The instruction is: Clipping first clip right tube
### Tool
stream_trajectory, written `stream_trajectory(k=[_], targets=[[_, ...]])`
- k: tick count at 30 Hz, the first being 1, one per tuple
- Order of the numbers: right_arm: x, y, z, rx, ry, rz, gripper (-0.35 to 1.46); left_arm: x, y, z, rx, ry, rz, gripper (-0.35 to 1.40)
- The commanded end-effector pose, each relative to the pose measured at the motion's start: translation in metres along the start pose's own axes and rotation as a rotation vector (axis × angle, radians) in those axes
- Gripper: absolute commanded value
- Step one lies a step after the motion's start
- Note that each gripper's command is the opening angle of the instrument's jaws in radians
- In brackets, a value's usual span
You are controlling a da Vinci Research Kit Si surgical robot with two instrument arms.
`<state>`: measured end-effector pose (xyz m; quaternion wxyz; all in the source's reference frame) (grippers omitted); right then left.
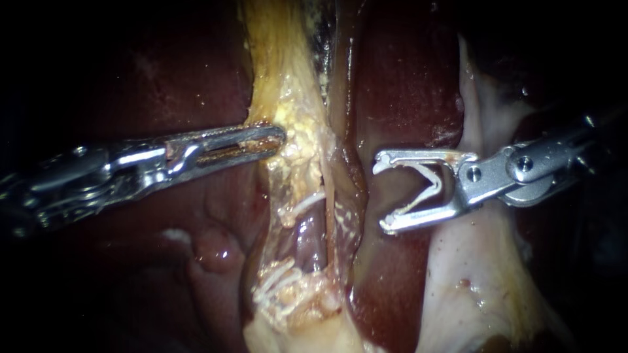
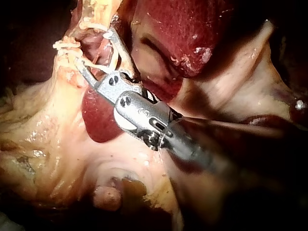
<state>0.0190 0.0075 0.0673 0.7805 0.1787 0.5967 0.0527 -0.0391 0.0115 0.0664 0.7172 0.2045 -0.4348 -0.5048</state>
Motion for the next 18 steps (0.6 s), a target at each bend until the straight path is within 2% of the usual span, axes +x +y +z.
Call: stream_trajectory(k=[1, 2, 5, 8, 12, 18], targets=[[-0.0001, 0.0000, 0.0000, 0.002, 0.000, -0.001, 0.60, 0.0000, 0.0000, -0.0001, 0.001, 0.000, 0.000, -0.35], [-0.0003, -0.0002, 0.0002, 0.011, 0.003, 0.003, 0.60, 0.0000, 0.0000, -0.0001, 0.001, 0.000, 0.000, -0.35], [-0.0015, -0.0008, 0.0012, 0.040, 0.003, 0.087, 0.60, -0.0003, -0.0002, -0.0008, 0.004, 0.003, -0.002, -0.35], [-0.0033, -0.0019, 0.0033, 0.072, -0.030, 0.159, 0.60, -0.0014, -0.0007, -0.0024, 0.011, 0.009, -0.008, -0.35], [-0.0055, -0.0027, 0.0063, 0.102, -0.042, 0.250, 0.60, -0.0028, -0.0017, -0.0053, 0.004, -0.005, -0.017, -0.35], [-0.0083, -0.0025, 0.0091, 0.120, -0.053, 0.306, 0.60, -0.0038, -0.0028, -0.0078, 0.004, -0.024, -0.014, -0.35]])
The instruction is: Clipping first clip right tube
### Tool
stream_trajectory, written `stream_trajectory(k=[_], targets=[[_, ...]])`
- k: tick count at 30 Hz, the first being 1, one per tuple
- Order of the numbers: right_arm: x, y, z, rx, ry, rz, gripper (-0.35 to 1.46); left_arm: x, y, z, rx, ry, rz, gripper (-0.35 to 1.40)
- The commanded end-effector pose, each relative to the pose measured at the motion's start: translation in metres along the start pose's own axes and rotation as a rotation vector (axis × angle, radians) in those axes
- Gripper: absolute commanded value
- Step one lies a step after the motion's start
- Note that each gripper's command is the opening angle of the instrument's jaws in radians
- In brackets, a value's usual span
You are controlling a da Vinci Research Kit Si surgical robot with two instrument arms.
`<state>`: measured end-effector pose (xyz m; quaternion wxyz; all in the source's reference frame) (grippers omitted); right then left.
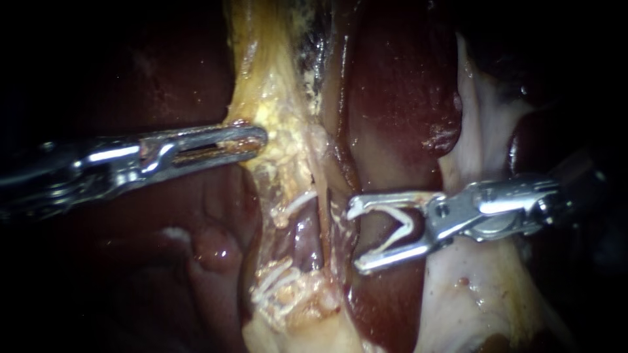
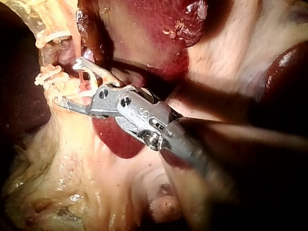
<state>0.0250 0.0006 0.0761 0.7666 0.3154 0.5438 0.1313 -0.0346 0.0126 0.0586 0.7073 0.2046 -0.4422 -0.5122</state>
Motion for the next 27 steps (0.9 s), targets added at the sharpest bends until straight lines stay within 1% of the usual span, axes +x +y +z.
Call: stream_trajectory(k=[1, 7, 12, 17, 19, 22, 24, 27], targets=[[-0.0003, 0.0003, 0.0002, -0.002, -0.004, 0.004, 0.60, -0.0002, -0.0002, -0.0004, -0.002, -0.005, 0.003, -0.35], [-0.0016, 0.0019, 0.0008, -0.009, -0.010, 0.012, 0.59, -0.0005, -0.0010, -0.0013, -0.003, -0.011, 0.005, -0.35], [-0.0020, 0.0027, 0.0023, -0.017, -0.014, 0.010, 0.59, -0.0005, -0.0015, -0.0014, -0.002, -0.014, 0.011, -0.35], [-0.0021, 0.0026, 0.0041, 0.011, -0.021, 0.005, 0.59, -0.0005, -0.0015, -0.0014, -0.002, -0.014, 0.011, -0.35], [-0.0020, 0.0024, 0.0045, 0.031, -0.012, -0.003, 0.59, -0.0005, -0.0015, -0.0014, -0.002, -0.014, 0.011, -0.35], [-0.0018, 0.0020, 0.0046, 0.064, 0.005, -0.011, 0.55, -0.0005, -0.0015, -0.0014, -0.002, -0.014, 0.011, -0.35], [-0.0018, 0.0019, 0.0046, 0.080, 0.003, -0.010, 0.53, -0.0004, -0.0015, -0.0014, -0.002, -0.014, 0.011, -0.35], [-0.0017, 0.0017, 0.0046, 0.081, 0.002, -0.011, 0.48, -0.0004, -0.0015, -0.0014, -0.002, -0.014, 0.011, -0.35]])
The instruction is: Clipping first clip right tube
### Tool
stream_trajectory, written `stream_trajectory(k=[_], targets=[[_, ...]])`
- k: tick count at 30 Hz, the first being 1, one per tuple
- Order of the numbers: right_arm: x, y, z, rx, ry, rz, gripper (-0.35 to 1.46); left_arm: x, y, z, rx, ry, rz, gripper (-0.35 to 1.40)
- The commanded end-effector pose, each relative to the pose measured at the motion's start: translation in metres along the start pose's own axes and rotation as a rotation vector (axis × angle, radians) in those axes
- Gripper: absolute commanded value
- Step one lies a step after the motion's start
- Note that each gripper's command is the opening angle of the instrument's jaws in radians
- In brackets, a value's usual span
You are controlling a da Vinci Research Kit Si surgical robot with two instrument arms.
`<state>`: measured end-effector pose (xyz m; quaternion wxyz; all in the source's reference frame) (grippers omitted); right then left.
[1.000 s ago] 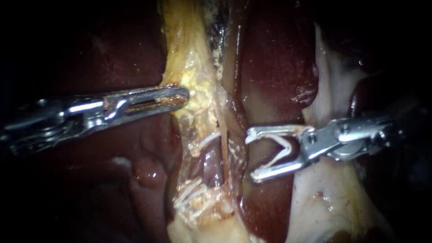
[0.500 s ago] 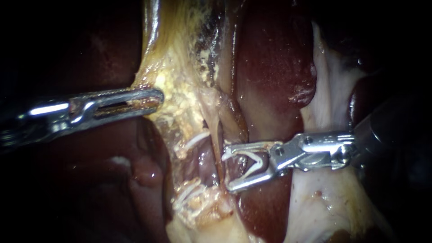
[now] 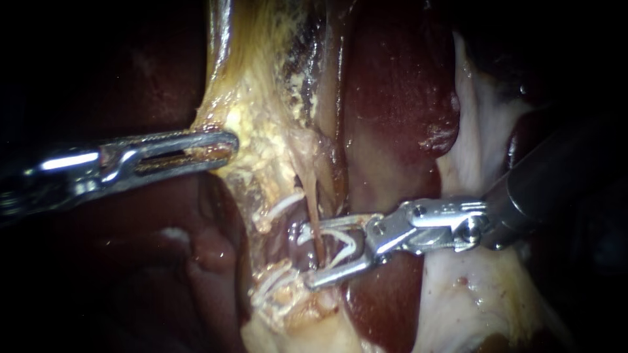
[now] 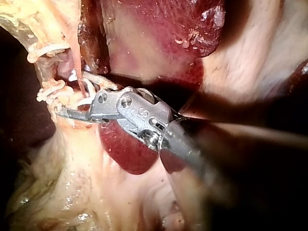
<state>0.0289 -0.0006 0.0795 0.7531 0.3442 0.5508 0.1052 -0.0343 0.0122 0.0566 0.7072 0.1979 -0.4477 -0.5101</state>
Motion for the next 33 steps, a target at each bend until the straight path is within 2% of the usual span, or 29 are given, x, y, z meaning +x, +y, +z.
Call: stream_trajectory(k=[1, 17, 20, 24, 25, 33], targets=[[0.0001, -0.0001, 0.0000, -0.002, 0.001, -0.002, 0.47, 0.0000, 0.0000, 0.0000, 0.000, 0.000, 0.000, -0.35], [-0.0006, 0.0002, 0.0009, -0.008, 0.002, -0.008, 0.38, 0.0000, 0.0000, 0.0000, 0.000, 0.000, 0.000, -0.35], [-0.0009, 0.0003, 0.0012, -0.010, -0.007, -0.009, 0.27, 0.0000, 0.0000, 0.0000, 0.000, 0.000, 0.000, -0.35], [-0.0011, 0.0003, 0.0010, -0.011, -0.052, -0.007, -0.28, 0.0000, 0.0000, 0.0000, 0.000, 0.000, 0.000, -0.35], [-0.0010, 0.0003, 0.0009, -0.015, -0.055, -0.007, -0.35, 0.0000, 0.0000, 0.0000, 0.000, 0.000, 0.000, -0.35], [-0.0014, 0.0005, 0.0002, -0.013, -0.070, -0.007, -0.35, 0.0000, -0.0001, -0.0002, 0.000, 0.000, 0.000, -0.35]])
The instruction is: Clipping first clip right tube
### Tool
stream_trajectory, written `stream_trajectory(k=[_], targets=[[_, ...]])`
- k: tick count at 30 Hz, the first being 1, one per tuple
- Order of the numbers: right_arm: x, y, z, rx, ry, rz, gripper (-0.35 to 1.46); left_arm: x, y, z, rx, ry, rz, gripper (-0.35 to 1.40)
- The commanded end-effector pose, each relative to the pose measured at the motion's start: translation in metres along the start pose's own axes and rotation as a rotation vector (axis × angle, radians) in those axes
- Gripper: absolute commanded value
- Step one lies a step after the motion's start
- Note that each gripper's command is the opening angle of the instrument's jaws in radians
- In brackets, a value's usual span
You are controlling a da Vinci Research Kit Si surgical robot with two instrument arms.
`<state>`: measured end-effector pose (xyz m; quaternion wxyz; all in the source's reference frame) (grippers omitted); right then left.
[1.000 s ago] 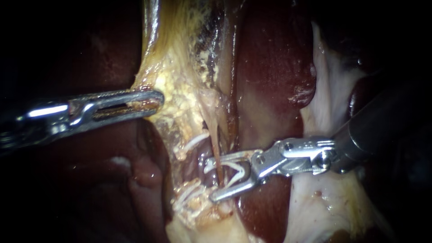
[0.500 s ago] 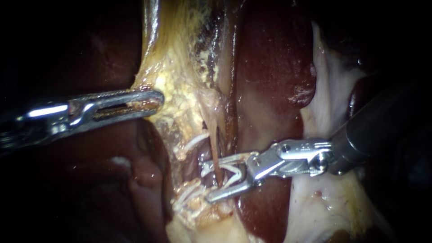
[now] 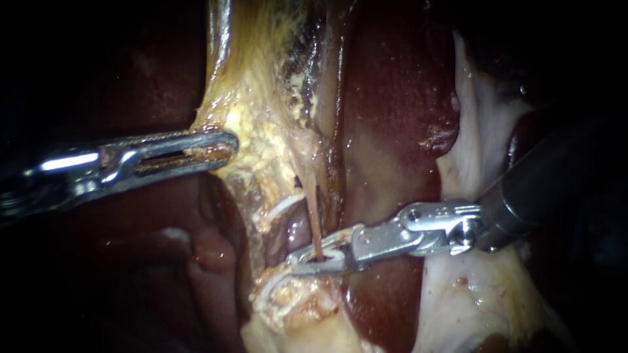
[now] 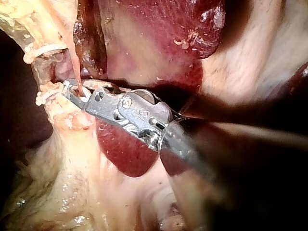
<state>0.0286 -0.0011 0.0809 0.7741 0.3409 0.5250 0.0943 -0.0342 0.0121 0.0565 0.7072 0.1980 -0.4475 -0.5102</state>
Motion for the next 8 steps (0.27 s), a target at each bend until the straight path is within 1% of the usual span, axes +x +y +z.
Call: stream_trajectory(k=[1, 8], targets=[[0.0000, 0.0000, 0.0000, -0.001, -0.004, 0.000, -0.35, 0.0000, 0.0000, 0.0000, 0.000, 0.000, 0.000, -0.35], [-0.0002, -0.0001, 0.0002, -0.001, -0.008, -0.002, -0.35, -0.0001, 0.0000, 0.0000, 0.001, 0.000, 0.000, -0.35]])
